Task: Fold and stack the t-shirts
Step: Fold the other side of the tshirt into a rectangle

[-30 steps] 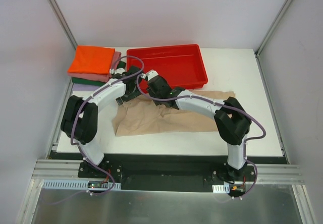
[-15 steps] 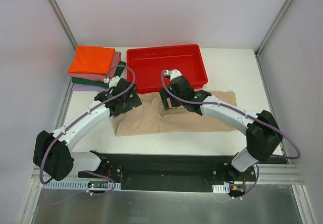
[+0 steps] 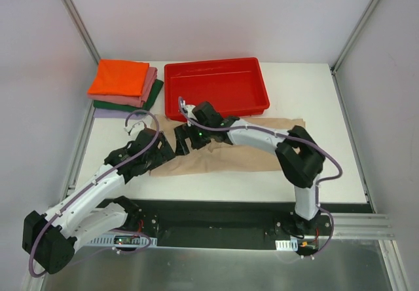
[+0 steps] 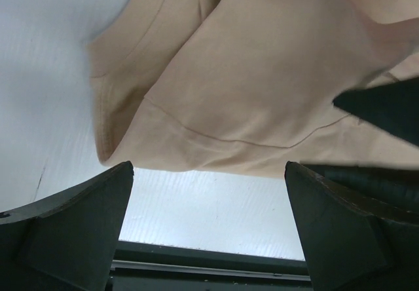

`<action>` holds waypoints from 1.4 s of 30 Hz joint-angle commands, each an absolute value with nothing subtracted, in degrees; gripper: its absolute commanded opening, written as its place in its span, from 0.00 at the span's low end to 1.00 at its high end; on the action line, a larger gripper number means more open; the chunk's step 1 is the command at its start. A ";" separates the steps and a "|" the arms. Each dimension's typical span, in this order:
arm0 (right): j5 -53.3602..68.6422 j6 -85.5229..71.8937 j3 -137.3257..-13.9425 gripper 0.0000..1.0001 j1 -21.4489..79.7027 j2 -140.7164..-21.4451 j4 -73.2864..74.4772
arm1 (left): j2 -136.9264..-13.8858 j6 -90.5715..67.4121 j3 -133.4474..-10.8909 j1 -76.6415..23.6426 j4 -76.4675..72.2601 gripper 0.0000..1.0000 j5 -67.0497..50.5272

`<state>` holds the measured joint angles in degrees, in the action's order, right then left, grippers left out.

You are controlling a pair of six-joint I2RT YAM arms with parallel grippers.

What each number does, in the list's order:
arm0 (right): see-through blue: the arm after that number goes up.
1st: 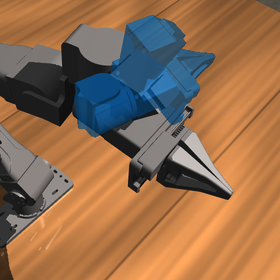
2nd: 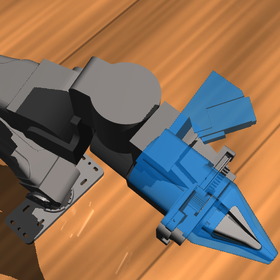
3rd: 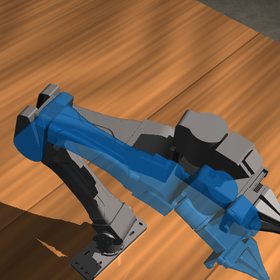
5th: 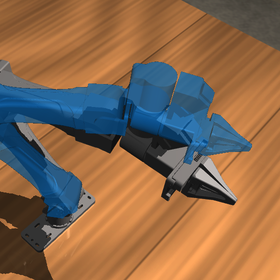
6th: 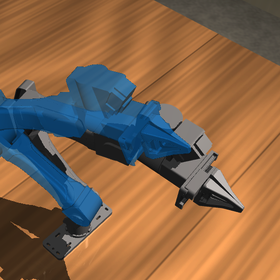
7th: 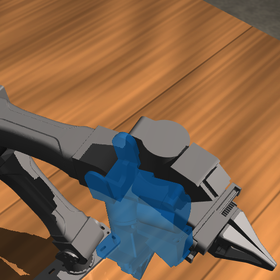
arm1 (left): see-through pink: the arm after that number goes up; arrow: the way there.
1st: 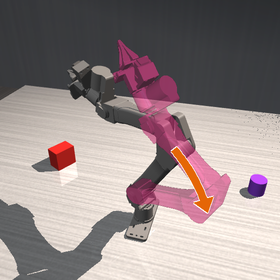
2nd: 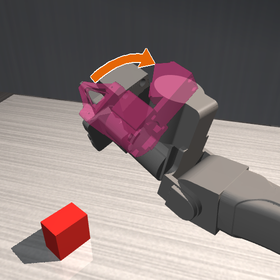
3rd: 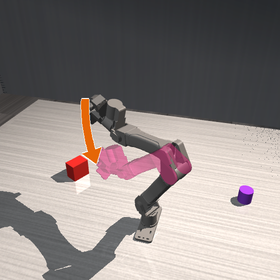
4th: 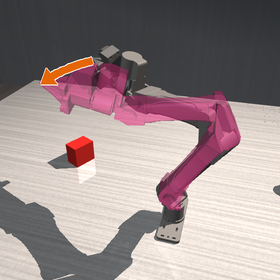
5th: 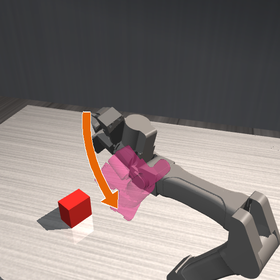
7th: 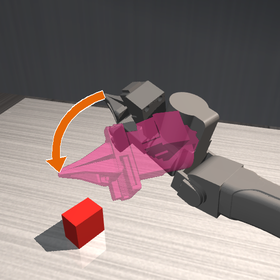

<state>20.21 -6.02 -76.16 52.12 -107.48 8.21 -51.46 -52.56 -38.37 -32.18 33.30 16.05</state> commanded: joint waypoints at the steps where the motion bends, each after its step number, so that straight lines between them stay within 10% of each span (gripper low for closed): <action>1: 20.66 -6.68 -86.03 0.96 50.45 -114.94 8.43 | -49.05 -54.05 -35.16 -32.08 33.84 0.99 15.38; 13: 24.52 -7.38 -91.06 0.96 47.29 -122.35 10.55 | -50.36 -53.88 -36.12 -32.08 33.75 0.99 14.06; 32: 2.73 -2.64 -47.66 0.96 28.15 -68.21 15.03 | -73.89 -47.11 -51.84 -32.17 18.20 0.99 8.61; 42: -0.62 -0.44 -47.80 0.96 12.75 -80.75 9.93 | -88.32 -48.78 -53.44 -31.99 17.32 0.99 12.12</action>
<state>0.62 -1.85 -44.77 14.70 -75.55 13.89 -85.80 -48.84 -53.28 -32.18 17.89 10.46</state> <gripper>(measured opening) 0.961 0.990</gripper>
